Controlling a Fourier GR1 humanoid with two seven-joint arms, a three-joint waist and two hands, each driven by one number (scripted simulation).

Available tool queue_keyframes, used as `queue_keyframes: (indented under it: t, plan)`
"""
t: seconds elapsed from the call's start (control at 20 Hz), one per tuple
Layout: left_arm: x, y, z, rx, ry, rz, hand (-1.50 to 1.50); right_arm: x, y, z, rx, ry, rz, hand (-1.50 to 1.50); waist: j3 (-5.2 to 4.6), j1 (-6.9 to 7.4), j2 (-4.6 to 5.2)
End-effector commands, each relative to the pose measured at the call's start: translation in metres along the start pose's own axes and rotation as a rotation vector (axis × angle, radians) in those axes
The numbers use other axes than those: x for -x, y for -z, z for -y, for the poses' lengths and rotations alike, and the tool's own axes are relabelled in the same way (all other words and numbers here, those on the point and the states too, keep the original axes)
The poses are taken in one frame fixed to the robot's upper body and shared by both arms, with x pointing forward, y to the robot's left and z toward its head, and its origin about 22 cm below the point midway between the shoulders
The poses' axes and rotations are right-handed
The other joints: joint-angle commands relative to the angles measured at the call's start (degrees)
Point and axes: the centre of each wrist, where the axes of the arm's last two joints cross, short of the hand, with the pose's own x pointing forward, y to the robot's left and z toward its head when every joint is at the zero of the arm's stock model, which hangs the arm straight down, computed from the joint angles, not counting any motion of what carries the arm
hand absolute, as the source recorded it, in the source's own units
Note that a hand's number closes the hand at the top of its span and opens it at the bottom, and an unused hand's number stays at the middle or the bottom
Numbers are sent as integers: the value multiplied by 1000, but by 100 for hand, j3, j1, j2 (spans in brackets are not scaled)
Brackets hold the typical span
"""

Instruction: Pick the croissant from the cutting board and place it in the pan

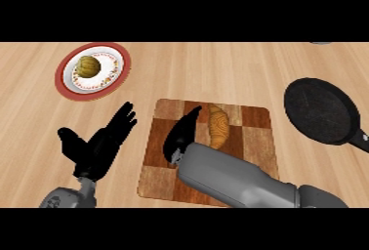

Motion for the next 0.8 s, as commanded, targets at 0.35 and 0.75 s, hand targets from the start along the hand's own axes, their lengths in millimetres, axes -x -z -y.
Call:
queue_keyframes:
  t: [0.35,0.75]
  plan:
    - [5,-12,-6,-12,2,2,0,1,29,-12,-9,-100,-151,-150,3,-74,26]
    - [6,-4,-20,-22,-16,-20,0,4,23,-15,14,-117,-148,-150,3,-122,12]
